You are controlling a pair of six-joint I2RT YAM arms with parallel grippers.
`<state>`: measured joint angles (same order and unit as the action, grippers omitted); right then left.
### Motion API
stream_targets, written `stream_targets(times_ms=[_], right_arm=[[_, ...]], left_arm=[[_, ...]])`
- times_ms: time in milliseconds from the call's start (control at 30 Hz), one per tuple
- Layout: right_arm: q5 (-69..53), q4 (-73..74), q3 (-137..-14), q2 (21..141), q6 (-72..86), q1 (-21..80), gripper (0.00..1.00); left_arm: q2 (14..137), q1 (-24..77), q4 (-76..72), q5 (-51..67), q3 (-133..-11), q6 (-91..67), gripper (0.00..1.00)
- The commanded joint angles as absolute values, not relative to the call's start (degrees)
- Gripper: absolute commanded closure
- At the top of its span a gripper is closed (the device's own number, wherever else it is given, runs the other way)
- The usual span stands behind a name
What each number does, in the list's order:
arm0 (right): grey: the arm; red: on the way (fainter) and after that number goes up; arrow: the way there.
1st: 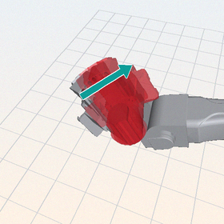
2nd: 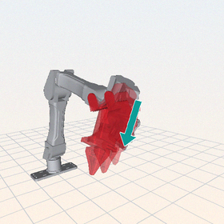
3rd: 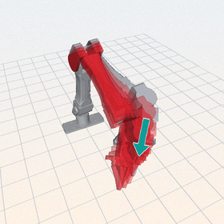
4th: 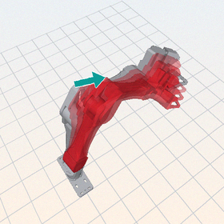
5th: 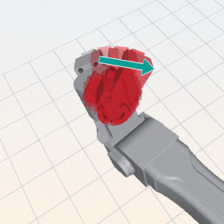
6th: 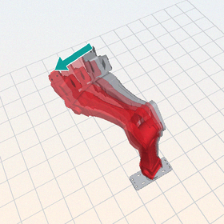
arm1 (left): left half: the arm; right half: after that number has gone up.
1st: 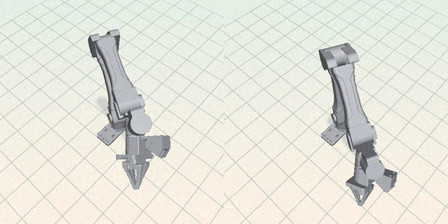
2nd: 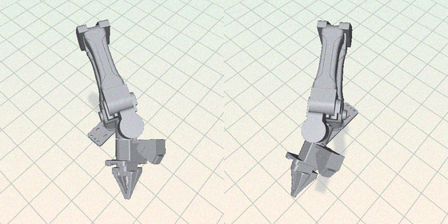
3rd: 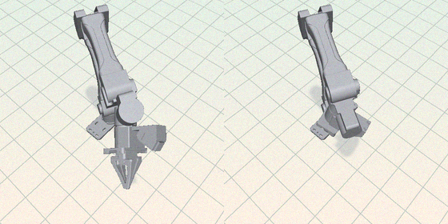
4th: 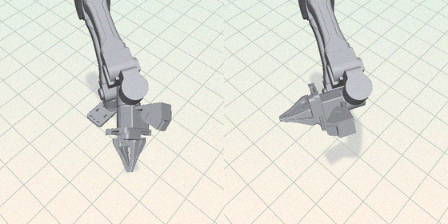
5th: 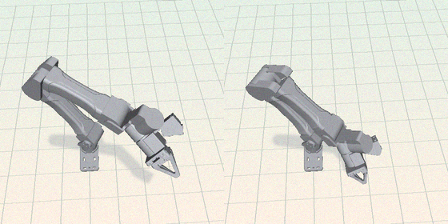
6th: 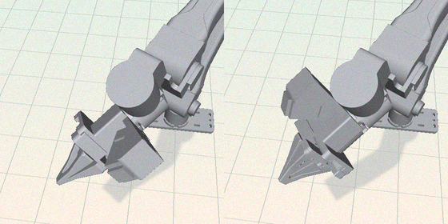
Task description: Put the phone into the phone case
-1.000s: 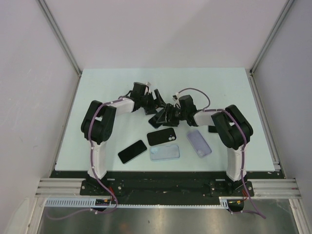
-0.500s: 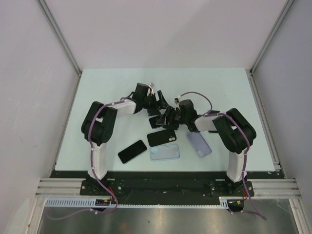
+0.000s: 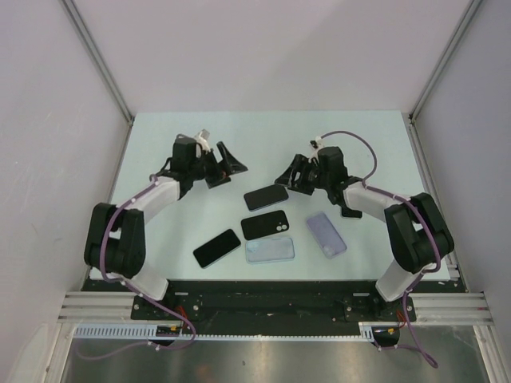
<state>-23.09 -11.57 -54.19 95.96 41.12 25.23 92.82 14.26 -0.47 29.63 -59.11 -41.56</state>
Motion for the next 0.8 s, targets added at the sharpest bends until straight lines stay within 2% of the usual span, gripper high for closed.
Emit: stream_targets(times_ms=[0,133,267,767], right_arm=[[-22.32,-5.37,-53.18,93.25,36.04,22.16,0.32],[-24.17,-5.36,-51.33,94.83,34.90,18.64,0.32],[-25.31,-5.54,-50.63,97.46,33.49,17.58,0.32],[-27.95,-15.12,-51.94,108.28,37.71,16.35,0.34]], left_arm=[[86.67,12.13,0.26,32.61,-49.94,-40.26,0.05],[82.97,11.51,0.18,31.99,-43.52,-38.67,0.02],[83.58,11.34,0.26,33.49,-40.26,-37.97,0.04],[92.19,11.95,-9.58,35.59,-39.90,-41.66,0.12]])
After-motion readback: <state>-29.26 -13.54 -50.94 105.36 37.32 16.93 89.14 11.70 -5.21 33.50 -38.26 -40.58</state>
